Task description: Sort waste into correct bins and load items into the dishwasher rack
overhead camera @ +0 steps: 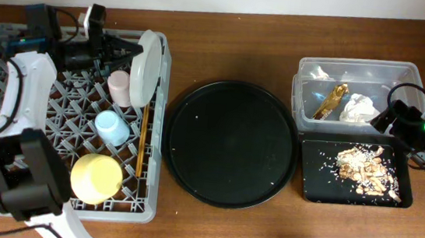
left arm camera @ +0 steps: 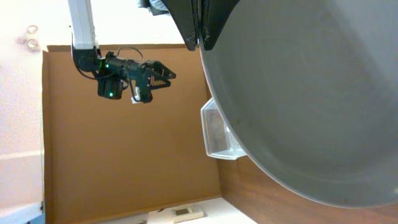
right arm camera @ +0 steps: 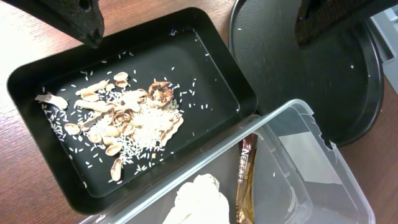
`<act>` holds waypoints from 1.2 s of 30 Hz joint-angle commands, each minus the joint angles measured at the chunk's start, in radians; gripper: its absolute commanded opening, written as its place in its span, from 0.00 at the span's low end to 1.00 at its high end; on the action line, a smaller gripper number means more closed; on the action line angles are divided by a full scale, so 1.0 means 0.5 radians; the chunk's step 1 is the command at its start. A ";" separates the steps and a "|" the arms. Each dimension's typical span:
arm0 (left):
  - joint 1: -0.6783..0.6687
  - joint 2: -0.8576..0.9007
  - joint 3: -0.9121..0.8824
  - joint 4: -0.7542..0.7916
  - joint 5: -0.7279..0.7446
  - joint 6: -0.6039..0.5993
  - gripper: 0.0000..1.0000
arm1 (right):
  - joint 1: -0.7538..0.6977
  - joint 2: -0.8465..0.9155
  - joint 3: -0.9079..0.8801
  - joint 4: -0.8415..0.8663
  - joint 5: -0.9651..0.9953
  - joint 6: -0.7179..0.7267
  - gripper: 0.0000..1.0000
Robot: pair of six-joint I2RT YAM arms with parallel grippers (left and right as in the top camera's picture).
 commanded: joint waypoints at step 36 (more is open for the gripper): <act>0.307 -0.712 0.189 -0.286 -1.518 -0.142 1.00 | -0.007 0.002 0.030 0.000 0.018 0.015 0.99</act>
